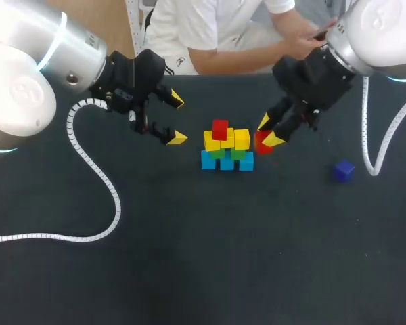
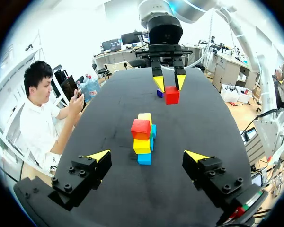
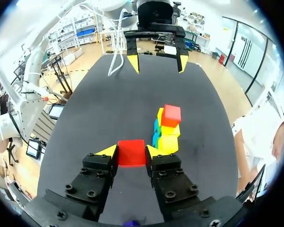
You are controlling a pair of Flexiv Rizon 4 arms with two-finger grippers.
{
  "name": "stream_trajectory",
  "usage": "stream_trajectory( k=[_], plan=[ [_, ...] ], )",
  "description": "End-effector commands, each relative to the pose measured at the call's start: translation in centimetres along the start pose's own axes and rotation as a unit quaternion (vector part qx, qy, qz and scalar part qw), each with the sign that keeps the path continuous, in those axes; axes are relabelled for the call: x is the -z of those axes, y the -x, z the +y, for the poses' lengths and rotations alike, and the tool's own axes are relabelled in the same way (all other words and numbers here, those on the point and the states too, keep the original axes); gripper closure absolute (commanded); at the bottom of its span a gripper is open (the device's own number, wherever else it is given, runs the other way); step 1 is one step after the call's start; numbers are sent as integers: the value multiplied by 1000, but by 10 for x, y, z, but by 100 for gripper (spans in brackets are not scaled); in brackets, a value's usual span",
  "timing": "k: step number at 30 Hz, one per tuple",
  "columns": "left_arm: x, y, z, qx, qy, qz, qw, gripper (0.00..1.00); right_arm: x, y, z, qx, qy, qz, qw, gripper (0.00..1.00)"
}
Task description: Place the blue cubes, place green cubes on the blue cubes, place the yellow cubes on the green cubes, then place the red cubes on the yellow cubes, and place purple cube on the red cubes.
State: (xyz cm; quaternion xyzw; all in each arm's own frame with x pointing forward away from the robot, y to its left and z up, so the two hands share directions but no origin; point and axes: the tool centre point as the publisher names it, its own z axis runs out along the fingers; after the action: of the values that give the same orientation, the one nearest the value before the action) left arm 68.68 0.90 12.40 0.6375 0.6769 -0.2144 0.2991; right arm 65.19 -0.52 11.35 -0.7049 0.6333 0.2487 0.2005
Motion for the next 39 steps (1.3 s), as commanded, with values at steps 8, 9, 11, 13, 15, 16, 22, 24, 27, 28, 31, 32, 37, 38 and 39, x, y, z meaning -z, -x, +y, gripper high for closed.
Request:
stream_trajectory(
  k=[8,9,11,13,15,16,22,24,27,28,31,32,37,38,39],
  plan=[
    [0,-1,1,-1,-1,-2,1000,0,1,0,0,0,0,-1,1000,100],
    [0,-1,1,-1,-1,-2,1000,0,1,0,0,0,0,-1,1000,100],
    [0,-1,1,-1,-1,-2,1000,0,1,0,0,0,0,-1,1000,100],
    [0,-1,1,-1,-1,-2,1000,0,1,0,0,0,0,-1,1000,100],
    [0,-1,1,-1,-1,-2,1000,0,-2,6,0,7,-2,-9,1000,100],
    [0,-1,1,-1,-1,-2,1000,0,-2,9,-1,12,-2,-9,1000,100],
    [0,-1,1,-1,-1,-2,1000,0,-2,24,-8,34,-3,-9,999,100],
    [0,-1,1,-1,-1,-2,1000,0,-3,27,-11,39,-3,-10,999,100],
    [0,-1,1,-1,-1,-2,1000,0,-7,28,-15,42,-2,-10,999,100],
    [0,-1,1,-1,-1,-2,1000,0,-8,29,-16,43,-1,-9,999,100],
    [0,-1,1,-1,-1,-2,1000,0,-11,29,-20,42,2,-8,999,100],
    [0,-1,1,-1,-1,-2,1000,0,-12,29,-21,43,3,-8,999,100],
    [0,-1,1,-1,-1,-2,1000,0,-18,28,-27,39,7,-10,999,100],
    [0,-1,1,-1,-1,-2,1000,0,-18,29,-27,40,6,-11,999,100],
    [0,-1,1,-1,-1,-2,1000,0,-18,29,-28,40,6,-11,999,100]
  ],
)
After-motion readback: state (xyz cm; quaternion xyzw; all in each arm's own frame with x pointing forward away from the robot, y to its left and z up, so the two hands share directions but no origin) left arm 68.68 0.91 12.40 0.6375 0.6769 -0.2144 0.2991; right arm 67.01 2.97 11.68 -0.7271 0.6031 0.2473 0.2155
